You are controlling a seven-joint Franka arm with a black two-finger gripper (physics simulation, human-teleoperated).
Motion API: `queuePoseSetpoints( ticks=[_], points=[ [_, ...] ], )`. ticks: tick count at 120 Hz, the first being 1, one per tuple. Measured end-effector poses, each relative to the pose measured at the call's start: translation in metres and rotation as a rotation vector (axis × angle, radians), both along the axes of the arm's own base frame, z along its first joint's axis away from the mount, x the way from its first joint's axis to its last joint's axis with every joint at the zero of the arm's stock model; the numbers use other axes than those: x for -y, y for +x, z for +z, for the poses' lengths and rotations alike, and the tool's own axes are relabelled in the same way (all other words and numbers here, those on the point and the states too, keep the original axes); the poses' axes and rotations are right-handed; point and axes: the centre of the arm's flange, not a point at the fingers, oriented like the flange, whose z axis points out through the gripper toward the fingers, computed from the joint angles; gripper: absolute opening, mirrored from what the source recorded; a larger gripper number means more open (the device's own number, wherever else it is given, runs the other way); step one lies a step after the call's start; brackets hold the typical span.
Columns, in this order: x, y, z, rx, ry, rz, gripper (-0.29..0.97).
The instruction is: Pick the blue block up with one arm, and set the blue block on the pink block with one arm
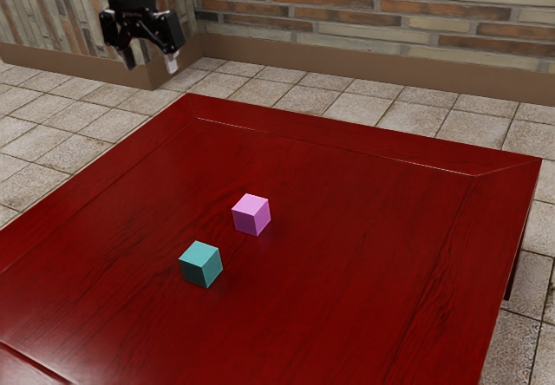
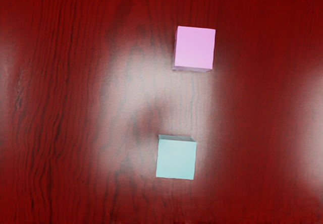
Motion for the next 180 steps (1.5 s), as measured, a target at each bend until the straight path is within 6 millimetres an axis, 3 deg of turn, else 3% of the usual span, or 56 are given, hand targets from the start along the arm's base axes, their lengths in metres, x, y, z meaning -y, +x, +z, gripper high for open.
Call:
queuePoseSetpoints(
  ticks=[25,32,37,41,49,53,58,65,72,80,94,108,136,156,180],
  points=[
    [0.0,-0.003,-0.002,-0.029,-0.001,0.011,0.68],
    [0.005,-0.038,0.054,0.054,0.028,0.007,0.68],
    [0.021,-0.06,0.085,0.102,0.076,-0.018,0.68],
    [0.035,-0.067,0.093,0.113,0.109,-0.043,0.68],
    [0.071,-0.06,0.083,0.092,0.223,-0.106,0.68],
    [0.088,-0.055,0.074,0.076,0.262,-0.139,0.68],
    [0.094,-0.047,0.063,0.053,0.294,-0.154,0.68],
    [0.09,-0.035,0.046,0.02,0.301,-0.155,0.68],
    [0.072,-0.026,0.026,-0.013,0.269,-0.141,0.68],
    [0.06,-0.032,-0.023,-0.081,0.243,-0.145,0.68],
    [0.055,-0.068,-0.114,-0.119,0.195,-0.158,0.68],
    [0.046,-0.074,-0.173,-0.083,0.143,-0.147,0.68],
    [0.047,-0.051,-0.235,-0.017,0.088,-0.156,0.68],
    [0.05,-0.055,-0.286,-0.019,0.046,-0.149,0.68],
    [0.052,-0.055,-0.333,-0.032,0.015,-0.144,0.68]
  ],
)
